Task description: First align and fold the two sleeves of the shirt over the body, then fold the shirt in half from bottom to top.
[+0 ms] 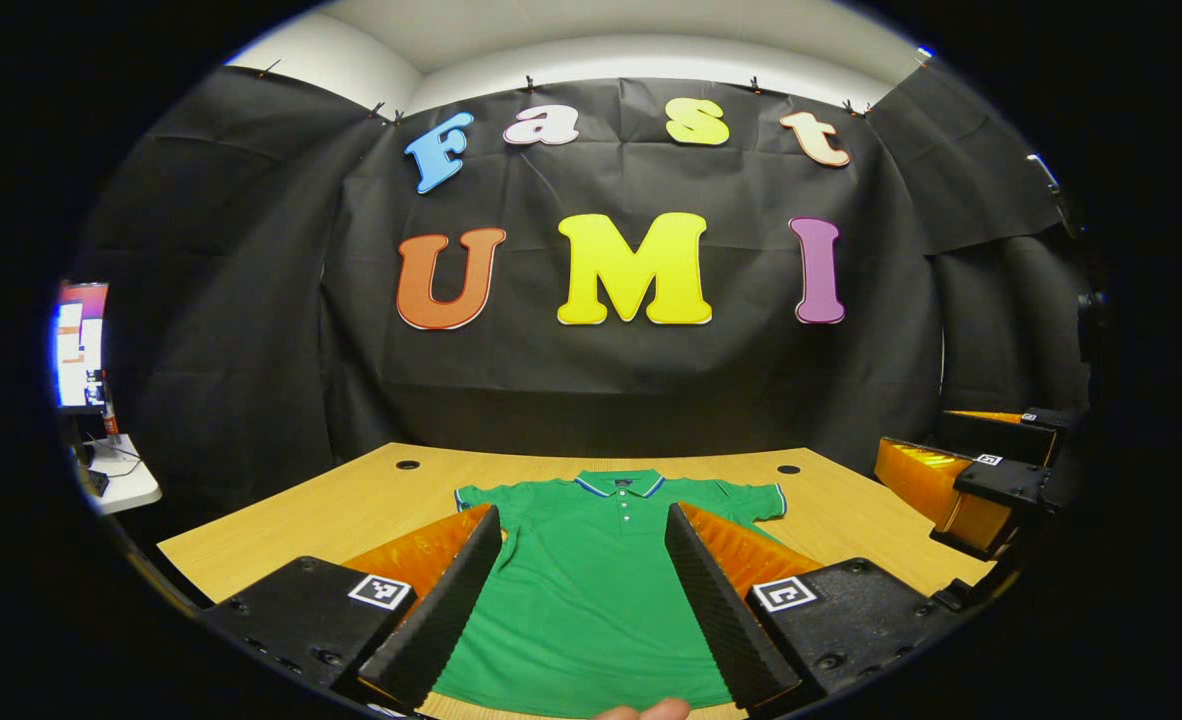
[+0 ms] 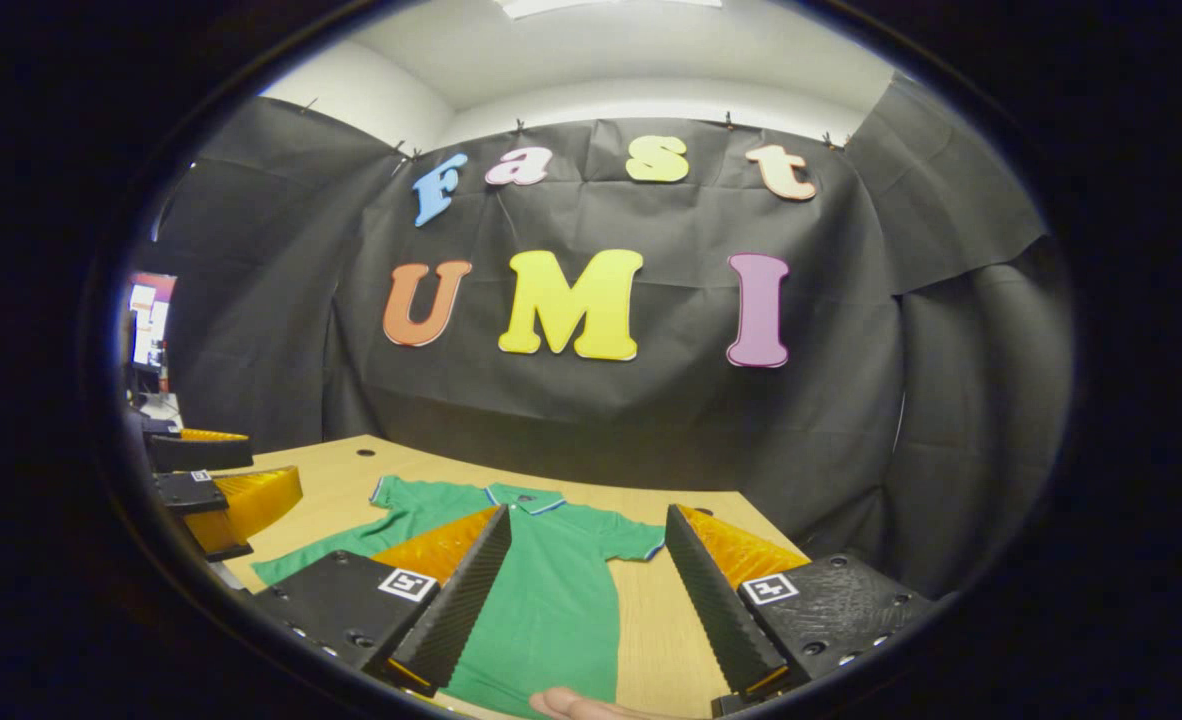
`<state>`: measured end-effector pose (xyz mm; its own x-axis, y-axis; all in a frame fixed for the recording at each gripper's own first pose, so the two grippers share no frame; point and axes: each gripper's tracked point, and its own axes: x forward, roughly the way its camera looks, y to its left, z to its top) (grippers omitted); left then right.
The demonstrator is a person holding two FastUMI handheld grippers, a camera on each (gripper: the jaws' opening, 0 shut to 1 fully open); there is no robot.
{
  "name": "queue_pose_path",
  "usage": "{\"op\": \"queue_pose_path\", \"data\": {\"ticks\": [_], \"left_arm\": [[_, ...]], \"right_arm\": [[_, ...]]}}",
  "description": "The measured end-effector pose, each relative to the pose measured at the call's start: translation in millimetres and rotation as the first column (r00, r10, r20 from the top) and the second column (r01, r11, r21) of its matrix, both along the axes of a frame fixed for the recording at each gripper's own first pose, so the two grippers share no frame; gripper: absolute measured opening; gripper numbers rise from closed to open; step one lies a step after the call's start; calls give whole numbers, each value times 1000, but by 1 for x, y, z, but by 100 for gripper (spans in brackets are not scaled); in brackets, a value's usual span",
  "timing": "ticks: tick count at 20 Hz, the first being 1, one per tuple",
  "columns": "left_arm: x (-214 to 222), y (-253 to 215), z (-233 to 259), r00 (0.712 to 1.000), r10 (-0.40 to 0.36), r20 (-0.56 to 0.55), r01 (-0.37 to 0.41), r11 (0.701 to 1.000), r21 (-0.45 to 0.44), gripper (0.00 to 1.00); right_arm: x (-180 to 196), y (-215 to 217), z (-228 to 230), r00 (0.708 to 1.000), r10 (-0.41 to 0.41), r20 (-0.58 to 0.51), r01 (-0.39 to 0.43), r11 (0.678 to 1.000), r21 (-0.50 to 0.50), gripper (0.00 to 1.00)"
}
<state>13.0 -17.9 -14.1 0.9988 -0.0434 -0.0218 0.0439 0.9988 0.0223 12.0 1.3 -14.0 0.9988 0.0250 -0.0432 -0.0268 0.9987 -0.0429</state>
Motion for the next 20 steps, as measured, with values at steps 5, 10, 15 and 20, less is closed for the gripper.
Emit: {"op": "queue_pose_path", "data": {"ticks": [5, 10, 15, 20], "left_arm": [[-1, -2, -2, 1000, 0, -2, 0, 1000, 12, 100], [5, 1, -3, 1000, 4, -1, -4, 1000, -3, 100], [33, 9, -7, 1000, 25, -8, -25, 999, -38, 100], [62, 0, -13, 1000, -5, -20, 2, 994, -113, 100]], "right_arm": [[1, 0, -2, 1000, -3, -10, 3, 1000, 0, 95], [9, -15, 1, 999, -41, -7, 41, 999, 34, 95], [51, -54, 2, 992, -113, -53, 115, 993, 23, 95], [136, -108, -22, 963, -209, -172, 214, 977, 13, 96]]}}
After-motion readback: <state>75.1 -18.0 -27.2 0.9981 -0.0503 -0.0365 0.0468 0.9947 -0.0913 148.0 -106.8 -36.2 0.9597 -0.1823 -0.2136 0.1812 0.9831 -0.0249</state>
